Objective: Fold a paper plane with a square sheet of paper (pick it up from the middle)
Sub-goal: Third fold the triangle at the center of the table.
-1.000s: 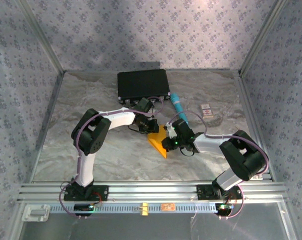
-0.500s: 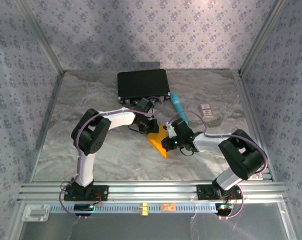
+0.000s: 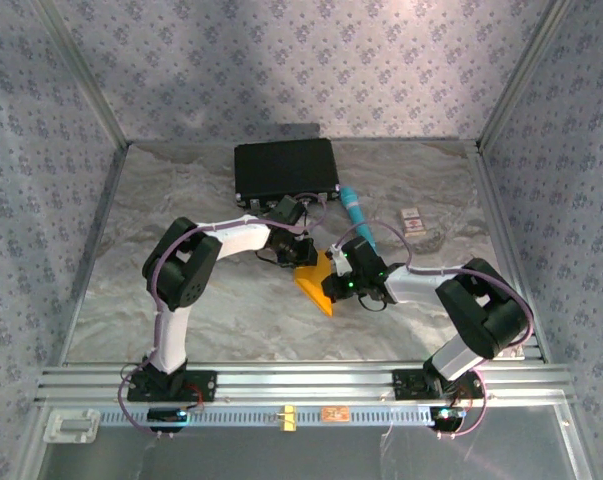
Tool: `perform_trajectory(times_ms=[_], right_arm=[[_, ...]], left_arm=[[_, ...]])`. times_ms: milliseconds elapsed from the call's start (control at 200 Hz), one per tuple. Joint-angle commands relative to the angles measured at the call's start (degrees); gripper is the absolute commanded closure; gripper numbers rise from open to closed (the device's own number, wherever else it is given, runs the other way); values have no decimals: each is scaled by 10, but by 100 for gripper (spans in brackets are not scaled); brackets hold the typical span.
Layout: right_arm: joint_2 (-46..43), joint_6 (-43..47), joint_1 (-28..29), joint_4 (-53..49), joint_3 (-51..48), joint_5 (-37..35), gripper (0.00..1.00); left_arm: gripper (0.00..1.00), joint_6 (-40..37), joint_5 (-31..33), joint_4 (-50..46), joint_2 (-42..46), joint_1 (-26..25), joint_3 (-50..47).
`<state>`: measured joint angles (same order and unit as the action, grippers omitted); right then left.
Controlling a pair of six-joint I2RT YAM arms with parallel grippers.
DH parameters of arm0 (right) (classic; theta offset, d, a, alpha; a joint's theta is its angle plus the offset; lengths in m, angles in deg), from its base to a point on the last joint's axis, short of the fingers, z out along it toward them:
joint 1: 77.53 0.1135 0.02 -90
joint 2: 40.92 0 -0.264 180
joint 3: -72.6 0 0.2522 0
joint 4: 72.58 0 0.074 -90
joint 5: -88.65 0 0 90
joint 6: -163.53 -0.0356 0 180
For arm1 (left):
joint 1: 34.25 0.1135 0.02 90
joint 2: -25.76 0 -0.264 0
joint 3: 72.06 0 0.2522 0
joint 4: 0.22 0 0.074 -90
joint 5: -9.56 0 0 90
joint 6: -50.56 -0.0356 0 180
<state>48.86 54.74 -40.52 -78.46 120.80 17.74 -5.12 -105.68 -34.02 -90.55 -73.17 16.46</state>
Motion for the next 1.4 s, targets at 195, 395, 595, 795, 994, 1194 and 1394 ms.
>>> perform_trajectory(times_ms=[195,395,595,795,994,1194,1394], right_arm=[[-24,1,7,-30,0,-5,96],[-8,2,11,-27,5,-5,96],[6,1,10,-24,6,-12,96],[17,1,8,-23,7,-13,96],[15,1,8,-23,7,-15,97],[14,-1,7,-21,6,-13,97],[11,-4,3,-15,1,-6,97]], left_arm=[[85,-1,26,-36,-9,-8,0],[85,4,25,-30,-11,-9,-9],[85,3,23,-28,-11,-10,-9],[85,2,24,-29,-9,-10,-8],[84,-4,27,-36,-2,-10,3],[78,1,60,-23,58,-10,-5],[76,43,64,35,141,-12,-82]])
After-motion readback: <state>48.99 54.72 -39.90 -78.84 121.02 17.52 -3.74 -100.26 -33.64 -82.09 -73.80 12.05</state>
